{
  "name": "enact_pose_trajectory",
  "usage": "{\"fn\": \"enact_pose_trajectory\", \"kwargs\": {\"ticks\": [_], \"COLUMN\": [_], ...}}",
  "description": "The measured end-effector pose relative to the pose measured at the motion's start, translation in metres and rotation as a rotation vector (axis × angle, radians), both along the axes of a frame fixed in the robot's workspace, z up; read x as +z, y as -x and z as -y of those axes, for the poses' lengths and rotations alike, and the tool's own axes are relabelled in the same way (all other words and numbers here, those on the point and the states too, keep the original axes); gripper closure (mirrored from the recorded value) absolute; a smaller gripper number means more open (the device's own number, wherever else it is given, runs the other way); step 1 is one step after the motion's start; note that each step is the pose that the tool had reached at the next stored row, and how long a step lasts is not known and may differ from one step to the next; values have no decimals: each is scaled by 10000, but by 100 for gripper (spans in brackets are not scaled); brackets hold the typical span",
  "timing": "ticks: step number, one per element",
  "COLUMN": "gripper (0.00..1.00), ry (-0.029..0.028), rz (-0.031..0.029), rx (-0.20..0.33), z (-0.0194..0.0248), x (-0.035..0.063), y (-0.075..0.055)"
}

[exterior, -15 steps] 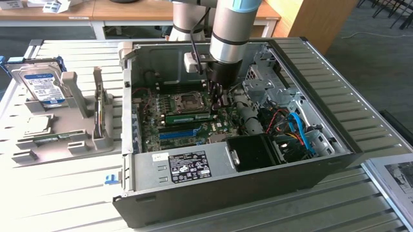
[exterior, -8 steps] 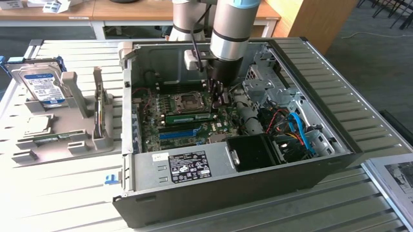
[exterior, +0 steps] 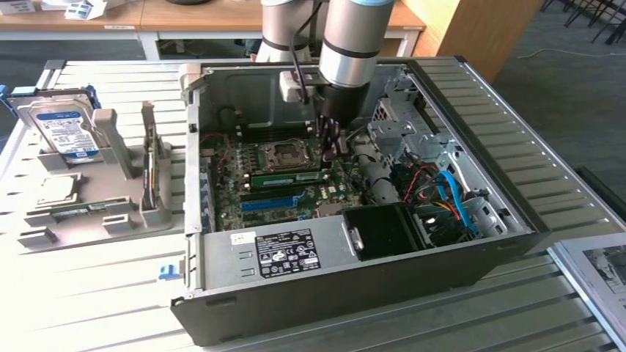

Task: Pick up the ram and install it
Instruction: 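Press down the ram until it locks into place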

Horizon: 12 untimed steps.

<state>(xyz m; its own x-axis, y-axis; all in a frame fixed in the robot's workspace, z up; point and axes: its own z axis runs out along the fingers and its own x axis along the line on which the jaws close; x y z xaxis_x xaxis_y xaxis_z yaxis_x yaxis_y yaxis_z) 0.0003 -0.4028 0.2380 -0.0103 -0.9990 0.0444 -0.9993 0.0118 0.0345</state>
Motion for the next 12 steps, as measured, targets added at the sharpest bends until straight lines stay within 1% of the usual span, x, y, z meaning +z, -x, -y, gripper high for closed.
{"fn": "enact_pose_trajectory", "kwargs": {"ticks": [8,12], "gripper": [90,90], "ry": [2,2], "rz": [-1,-1], "rx": [0,1], "z": [0,1], "x": [2,2], "y": [1,40]}}
